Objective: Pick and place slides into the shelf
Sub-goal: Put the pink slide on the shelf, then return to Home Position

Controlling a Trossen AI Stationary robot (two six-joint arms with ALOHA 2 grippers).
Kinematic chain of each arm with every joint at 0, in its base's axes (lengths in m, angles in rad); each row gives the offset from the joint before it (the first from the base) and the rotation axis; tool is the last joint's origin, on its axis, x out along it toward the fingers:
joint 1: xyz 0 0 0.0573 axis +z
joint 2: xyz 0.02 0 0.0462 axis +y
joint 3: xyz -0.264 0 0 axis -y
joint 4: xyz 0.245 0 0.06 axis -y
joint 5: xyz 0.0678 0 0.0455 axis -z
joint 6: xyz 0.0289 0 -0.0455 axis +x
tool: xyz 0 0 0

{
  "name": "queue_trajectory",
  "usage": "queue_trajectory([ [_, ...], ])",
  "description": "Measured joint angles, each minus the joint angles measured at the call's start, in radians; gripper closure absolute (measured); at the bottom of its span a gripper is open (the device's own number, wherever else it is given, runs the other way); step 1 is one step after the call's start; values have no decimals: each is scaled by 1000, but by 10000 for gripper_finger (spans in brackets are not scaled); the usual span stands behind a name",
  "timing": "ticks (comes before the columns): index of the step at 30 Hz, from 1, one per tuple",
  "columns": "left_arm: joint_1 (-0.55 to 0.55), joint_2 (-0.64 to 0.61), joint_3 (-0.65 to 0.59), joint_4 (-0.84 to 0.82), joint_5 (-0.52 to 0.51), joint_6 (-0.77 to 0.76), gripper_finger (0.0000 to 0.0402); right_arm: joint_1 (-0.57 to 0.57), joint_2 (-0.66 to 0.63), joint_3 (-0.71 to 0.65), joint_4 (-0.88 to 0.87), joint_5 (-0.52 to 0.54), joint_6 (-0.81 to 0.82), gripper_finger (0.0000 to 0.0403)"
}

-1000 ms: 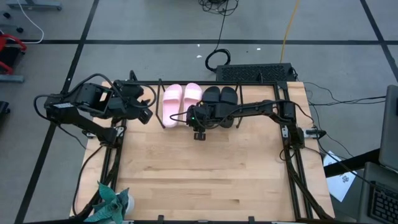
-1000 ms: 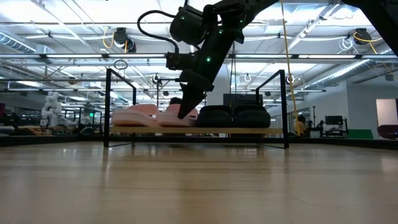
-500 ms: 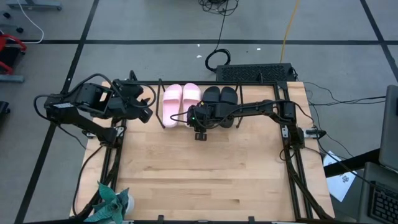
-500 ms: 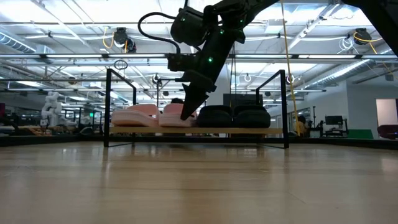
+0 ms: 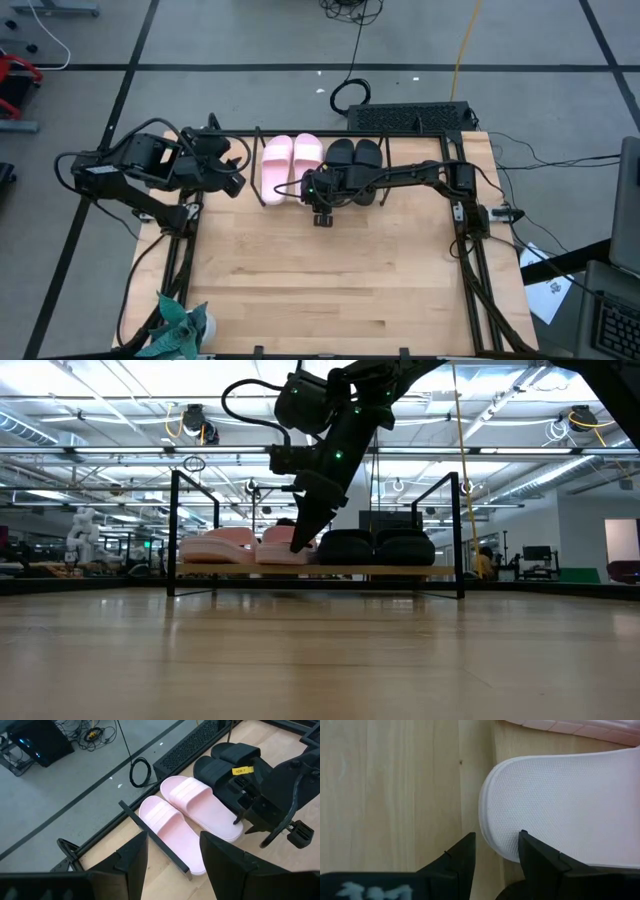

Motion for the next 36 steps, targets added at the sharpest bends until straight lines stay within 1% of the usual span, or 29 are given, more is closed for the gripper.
queue_trajectory([
  [16,0,0,0,26,-1,7,220,11,-2,2,-8,-1,0,266],
  [20,0,0,0,26,-1,8,220,20,-2,32,-46,-2,-8,266],
  [25,0,0,0,26,-6,7,220,21,-2,56,-49,-3,-22,266],
  [36,0,0,0,26,-3,5,220,21,-2,59,-57,1,1,266],
])
